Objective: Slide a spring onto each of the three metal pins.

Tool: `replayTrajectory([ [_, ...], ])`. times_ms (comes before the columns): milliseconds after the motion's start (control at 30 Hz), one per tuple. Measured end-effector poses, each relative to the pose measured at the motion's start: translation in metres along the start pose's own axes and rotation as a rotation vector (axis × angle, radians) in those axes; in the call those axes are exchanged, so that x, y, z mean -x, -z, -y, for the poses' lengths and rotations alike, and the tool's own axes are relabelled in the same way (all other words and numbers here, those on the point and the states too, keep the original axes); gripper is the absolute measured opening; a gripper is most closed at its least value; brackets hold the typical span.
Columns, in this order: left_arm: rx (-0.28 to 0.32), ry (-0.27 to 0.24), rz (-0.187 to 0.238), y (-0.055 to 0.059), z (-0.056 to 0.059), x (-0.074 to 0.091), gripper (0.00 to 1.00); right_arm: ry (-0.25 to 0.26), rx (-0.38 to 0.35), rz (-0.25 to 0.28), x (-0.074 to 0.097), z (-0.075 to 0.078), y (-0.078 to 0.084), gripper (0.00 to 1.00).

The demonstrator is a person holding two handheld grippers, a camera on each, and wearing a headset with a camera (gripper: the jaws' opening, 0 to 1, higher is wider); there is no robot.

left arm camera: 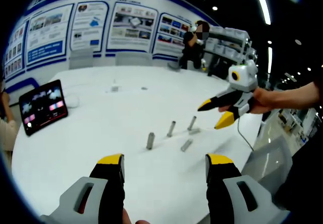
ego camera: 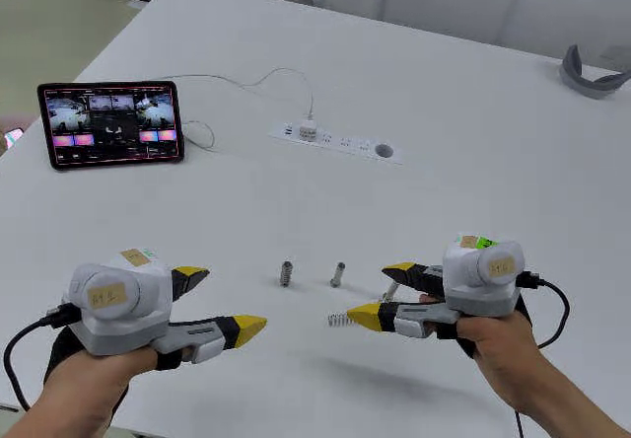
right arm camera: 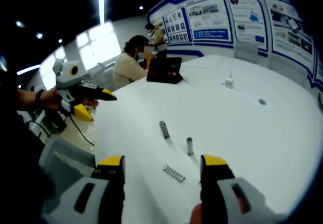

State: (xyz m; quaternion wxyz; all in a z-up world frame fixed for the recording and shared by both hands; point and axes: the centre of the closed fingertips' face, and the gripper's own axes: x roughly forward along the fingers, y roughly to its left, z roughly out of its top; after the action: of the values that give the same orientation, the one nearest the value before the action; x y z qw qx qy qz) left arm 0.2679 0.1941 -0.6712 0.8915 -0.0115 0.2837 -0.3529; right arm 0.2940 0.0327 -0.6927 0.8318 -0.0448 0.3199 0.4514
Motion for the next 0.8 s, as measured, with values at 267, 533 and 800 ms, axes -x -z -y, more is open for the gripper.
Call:
replayTrajectory([
  [267,-0.021,0.028,-0.014,-0.003,0.009,-0.013,0.67,0.022,-0.026,0.014,0.017,0.003,0.008,0.68],
  [533,-0.065,0.072,-0.043,-0.005,0.021,-0.027,0.67,0.044,-0.047,0.022,0.029,0.006,0.016,0.73],
  [800,-0.110,0.107,-0.076,-0.004,0.030,-0.038,0.67,0.057,-0.066,0.023,0.037,0.005,0.025,0.75],
])
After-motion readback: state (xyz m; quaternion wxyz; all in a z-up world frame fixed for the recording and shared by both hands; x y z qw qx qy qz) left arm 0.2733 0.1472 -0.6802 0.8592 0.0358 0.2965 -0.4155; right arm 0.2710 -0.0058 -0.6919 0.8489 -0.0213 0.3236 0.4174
